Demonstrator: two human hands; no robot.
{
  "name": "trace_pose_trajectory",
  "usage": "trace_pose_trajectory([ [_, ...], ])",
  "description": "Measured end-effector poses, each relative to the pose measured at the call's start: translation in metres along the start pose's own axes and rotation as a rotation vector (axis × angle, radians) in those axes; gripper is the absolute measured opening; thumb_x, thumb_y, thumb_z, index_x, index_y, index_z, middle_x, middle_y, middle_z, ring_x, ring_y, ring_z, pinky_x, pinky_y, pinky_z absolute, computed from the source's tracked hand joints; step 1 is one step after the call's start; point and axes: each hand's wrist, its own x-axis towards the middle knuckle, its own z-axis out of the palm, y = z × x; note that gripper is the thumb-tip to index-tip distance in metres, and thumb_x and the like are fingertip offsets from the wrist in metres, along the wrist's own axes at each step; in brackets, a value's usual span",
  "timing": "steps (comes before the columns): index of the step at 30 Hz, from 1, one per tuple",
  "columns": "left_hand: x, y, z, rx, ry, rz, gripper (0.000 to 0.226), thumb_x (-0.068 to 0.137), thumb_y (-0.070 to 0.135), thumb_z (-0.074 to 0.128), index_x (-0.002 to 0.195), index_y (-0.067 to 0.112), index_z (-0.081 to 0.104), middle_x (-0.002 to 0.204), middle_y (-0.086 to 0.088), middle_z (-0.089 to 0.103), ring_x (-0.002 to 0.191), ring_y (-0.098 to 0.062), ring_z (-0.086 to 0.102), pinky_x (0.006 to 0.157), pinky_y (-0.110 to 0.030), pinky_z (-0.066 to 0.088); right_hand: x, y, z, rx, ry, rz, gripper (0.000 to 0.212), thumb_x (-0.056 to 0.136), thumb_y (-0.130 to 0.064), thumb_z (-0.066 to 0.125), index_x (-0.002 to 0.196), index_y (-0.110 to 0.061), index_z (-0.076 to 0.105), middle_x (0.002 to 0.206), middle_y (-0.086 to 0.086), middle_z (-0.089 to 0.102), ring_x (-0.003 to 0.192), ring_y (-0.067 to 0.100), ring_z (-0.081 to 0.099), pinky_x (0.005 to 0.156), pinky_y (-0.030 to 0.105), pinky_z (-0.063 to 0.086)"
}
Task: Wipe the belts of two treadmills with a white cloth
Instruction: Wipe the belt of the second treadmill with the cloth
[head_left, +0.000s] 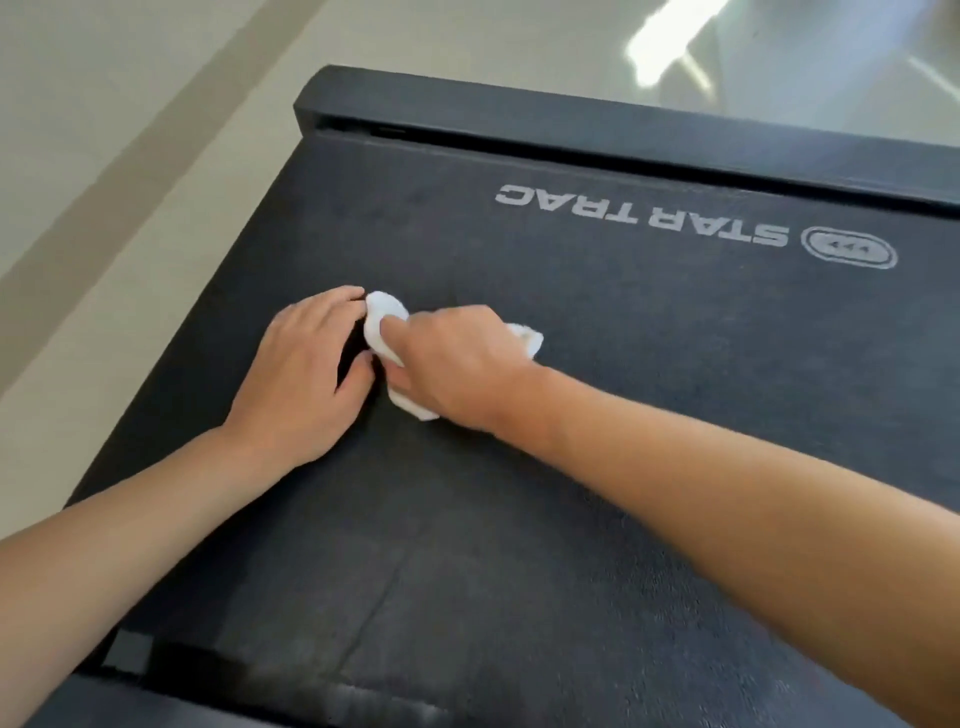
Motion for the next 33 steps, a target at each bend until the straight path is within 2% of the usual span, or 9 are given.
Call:
trace_pose_trajectory([
  [3, 0.000, -0.001, 0.001, -0.024, -0.011, 0.008, 0.051, 0.095, 0.028, 0.048, 0.143, 0.015, 0.055, 0.156, -0.004, 0.049, 0.145, -0.023, 0.043, 0.124, -0.043, 0.028, -0.023, 0.012, 0.001, 0.149, -0.008, -0.058, 0.021, 0.102, -0.040, 0.044, 0.102, -0.019, 0.047, 0.084, -0.005, 0.055, 0.075, 0.027, 0.059, 0.055, 0.034, 0.032],
  [6, 0.002, -0.002, 0.002, -0.019, 0.008, -0.004, 0.048, 0.094, 0.028, 0.048, 0.140, 0.018, 0.056, 0.154, -0.002, 0.050, 0.143, -0.023, 0.044, 0.123, -0.047, 0.031, 0.016, 0.100, -0.004, 0.147, 0.019, 0.264, 0.012, 0.098, -0.034, 0.046, 0.094, -0.025, 0.039, 0.087, 0.003, 0.058, 0.086, 0.034, 0.063, 0.068, 0.037, 0.042],
  [9, 0.002, -0.001, 0.004, -0.043, 0.018, -0.015, 0.047, 0.093, 0.028, 0.048, 0.137, 0.019, 0.057, 0.153, -0.001, 0.051, 0.142, -0.024, 0.045, 0.121, -0.051, 0.032, 0.063, 0.167, -0.004, 0.052, 0.074, 0.555, 0.029, 0.093, -0.037, 0.042, 0.109, -0.015, 0.052, 0.105, 0.017, 0.067, 0.095, 0.041, 0.065, 0.076, 0.040, 0.048],
  [12, 0.003, -0.004, 0.004, -0.062, 0.038, -0.019, 0.045, 0.092, 0.026, 0.049, 0.136, 0.018, 0.057, 0.152, -0.001, 0.051, 0.142, -0.023, 0.045, 0.122, -0.048, 0.031, 0.093, 0.155, 0.001, 0.026, 0.144, 0.591, 0.037, 0.096, -0.031, 0.048, 0.125, -0.008, 0.050, 0.106, 0.016, 0.068, 0.099, 0.039, 0.067, 0.071, 0.037, 0.042],
  [18, 0.001, -0.007, 0.001, -0.211, 0.092, -0.101, 0.041, 0.093, 0.007, 0.056, 0.134, 0.012, 0.055, 0.142, -0.003, 0.057, 0.132, -0.022, 0.050, 0.115, -0.036, 0.038, 0.034, 0.006, 0.001, 0.165, 0.054, 0.060, 0.014, 0.099, -0.040, 0.048, 0.111, -0.032, 0.045, 0.097, -0.002, 0.066, 0.086, 0.029, 0.066, 0.068, 0.037, 0.050],
  [22, -0.001, -0.008, 0.003, -0.146, 0.096, -0.063, 0.036, 0.092, 0.005, 0.056, 0.128, 0.011, 0.058, 0.144, -0.005, 0.057, 0.135, -0.024, 0.048, 0.115, -0.030, 0.033, -0.093, 0.035, 0.002, 0.282, 0.011, -0.199, 0.022, 0.096, -0.045, 0.046, 0.092, -0.024, 0.051, 0.083, -0.009, 0.057, 0.073, 0.021, 0.059, 0.055, 0.033, 0.041],
  [29, -0.001, 0.000, 0.003, 0.024, 0.048, 0.051, 0.042, 0.091, 0.019, 0.044, 0.128, 0.012, 0.063, 0.142, -0.008, 0.059, 0.134, -0.032, 0.052, 0.115, -0.048, 0.040, -0.094, 0.176, 0.015, 0.038, 0.215, 0.534, 0.028, 0.102, -0.046, 0.044, 0.098, -0.018, 0.046, 0.082, 0.003, 0.058, 0.072, 0.034, 0.058, 0.059, 0.036, 0.037],
  [31, 0.001, 0.000, 0.003, 0.045, 0.037, 0.055, 0.044, 0.092, 0.020, 0.042, 0.131, 0.012, 0.062, 0.143, -0.008, 0.059, 0.134, -0.032, 0.052, 0.114, -0.049, 0.040, -0.091, 0.147, 0.016, -0.033, 0.201, 0.540, 0.021, 0.101, -0.034, 0.050, 0.114, -0.017, 0.048, 0.088, 0.004, 0.060, 0.066, 0.031, 0.055, 0.053, 0.033, 0.041],
  [33, 0.001, 0.003, 0.002, 0.057, 0.021, 0.030, 0.045, 0.094, 0.022, 0.041, 0.133, 0.012, 0.061, 0.145, -0.009, 0.058, 0.135, -0.033, 0.051, 0.115, -0.049, 0.039, -0.106, 0.103, 0.014, 0.075, 0.179, 0.414, 0.017, 0.100, -0.034, 0.052, 0.102, -0.019, 0.046, 0.084, -0.001, 0.057, 0.072, 0.032, 0.061, 0.055, 0.037, 0.044],
])
